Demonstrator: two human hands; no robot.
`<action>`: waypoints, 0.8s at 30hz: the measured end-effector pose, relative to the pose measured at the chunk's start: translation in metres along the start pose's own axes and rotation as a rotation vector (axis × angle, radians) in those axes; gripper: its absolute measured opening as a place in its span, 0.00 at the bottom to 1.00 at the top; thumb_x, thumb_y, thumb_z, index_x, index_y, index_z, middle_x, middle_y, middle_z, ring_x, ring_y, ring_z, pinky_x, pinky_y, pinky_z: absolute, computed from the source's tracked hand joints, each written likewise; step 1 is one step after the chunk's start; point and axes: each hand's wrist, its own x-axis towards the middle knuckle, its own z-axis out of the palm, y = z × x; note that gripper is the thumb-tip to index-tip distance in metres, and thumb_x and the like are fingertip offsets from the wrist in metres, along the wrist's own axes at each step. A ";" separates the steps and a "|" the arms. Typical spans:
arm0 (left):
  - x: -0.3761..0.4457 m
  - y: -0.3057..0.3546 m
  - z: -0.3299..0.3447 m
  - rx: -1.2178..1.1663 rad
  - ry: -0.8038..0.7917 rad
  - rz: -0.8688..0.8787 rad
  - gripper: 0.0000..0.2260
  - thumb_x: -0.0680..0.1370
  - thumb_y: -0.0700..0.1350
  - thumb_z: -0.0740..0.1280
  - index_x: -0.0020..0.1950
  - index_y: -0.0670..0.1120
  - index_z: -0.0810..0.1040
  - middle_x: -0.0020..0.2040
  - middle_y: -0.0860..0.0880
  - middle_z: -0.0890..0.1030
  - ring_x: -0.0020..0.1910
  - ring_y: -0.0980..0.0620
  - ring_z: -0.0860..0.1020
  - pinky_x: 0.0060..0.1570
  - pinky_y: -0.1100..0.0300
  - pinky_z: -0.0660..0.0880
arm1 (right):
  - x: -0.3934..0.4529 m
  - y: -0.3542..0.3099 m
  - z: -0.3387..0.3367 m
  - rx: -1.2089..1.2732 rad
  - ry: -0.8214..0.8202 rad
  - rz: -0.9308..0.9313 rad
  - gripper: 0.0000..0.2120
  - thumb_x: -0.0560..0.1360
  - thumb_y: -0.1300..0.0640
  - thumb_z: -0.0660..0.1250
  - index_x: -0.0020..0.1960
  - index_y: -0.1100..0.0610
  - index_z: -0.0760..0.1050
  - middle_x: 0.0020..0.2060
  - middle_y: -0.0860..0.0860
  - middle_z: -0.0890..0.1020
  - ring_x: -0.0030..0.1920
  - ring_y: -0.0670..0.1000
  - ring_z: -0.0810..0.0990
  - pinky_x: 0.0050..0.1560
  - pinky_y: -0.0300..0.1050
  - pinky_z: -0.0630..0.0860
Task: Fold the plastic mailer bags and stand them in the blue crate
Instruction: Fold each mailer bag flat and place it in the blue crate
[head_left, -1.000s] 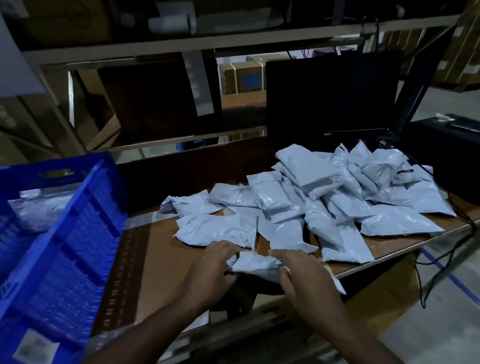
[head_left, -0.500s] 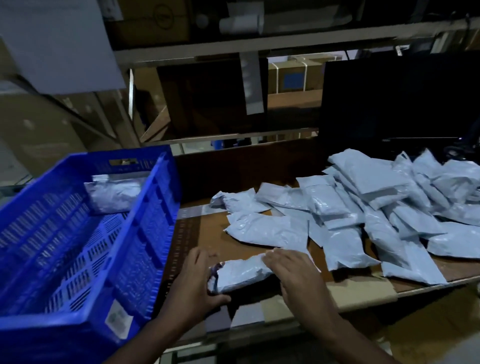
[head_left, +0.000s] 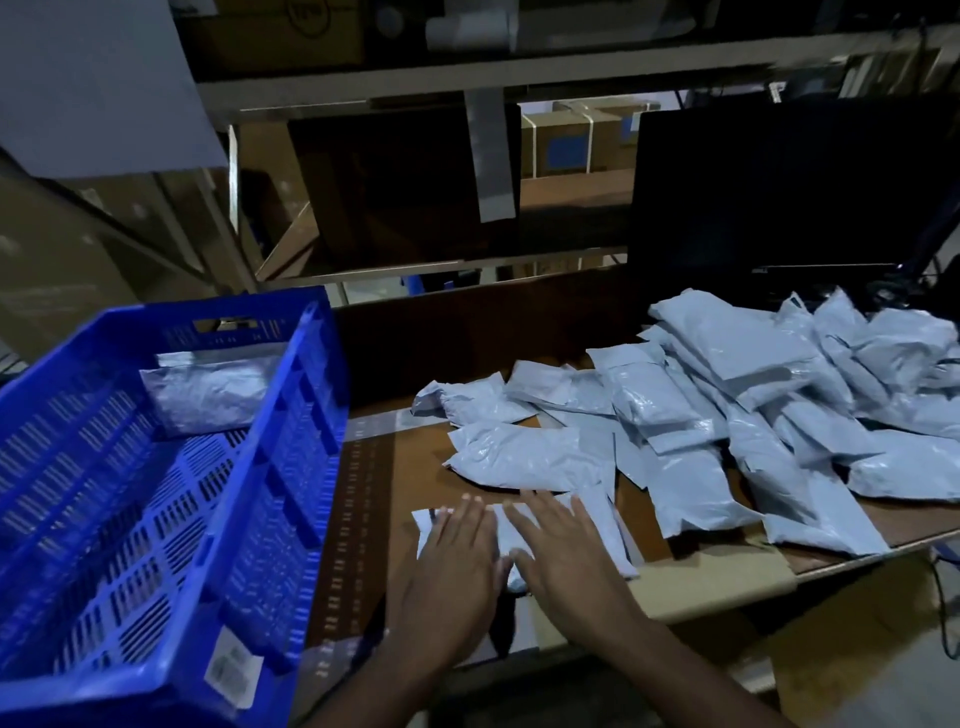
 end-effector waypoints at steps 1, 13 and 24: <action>-0.002 -0.003 0.008 0.016 -0.052 -0.024 0.37 0.78 0.63 0.35 0.83 0.47 0.52 0.82 0.52 0.49 0.82 0.52 0.47 0.81 0.51 0.44 | -0.004 0.000 0.007 -0.028 -0.037 0.017 0.24 0.81 0.44 0.52 0.71 0.49 0.75 0.70 0.52 0.76 0.71 0.52 0.73 0.74 0.53 0.51; -0.008 -0.008 0.025 -0.078 -0.067 -0.077 0.41 0.78 0.69 0.29 0.83 0.50 0.54 0.83 0.51 0.51 0.82 0.53 0.49 0.77 0.52 0.47 | -0.006 0.007 0.027 -0.029 -0.219 0.070 0.29 0.84 0.39 0.41 0.73 0.46 0.72 0.72 0.50 0.74 0.71 0.52 0.73 0.71 0.55 0.54; -0.009 -0.015 0.024 -0.092 -0.104 -0.064 0.47 0.68 0.72 0.21 0.83 0.54 0.40 0.82 0.57 0.38 0.79 0.61 0.34 0.79 0.55 0.37 | -0.007 0.014 0.020 0.074 -0.219 0.038 0.29 0.82 0.32 0.40 0.79 0.39 0.57 0.79 0.44 0.56 0.78 0.48 0.60 0.75 0.52 0.46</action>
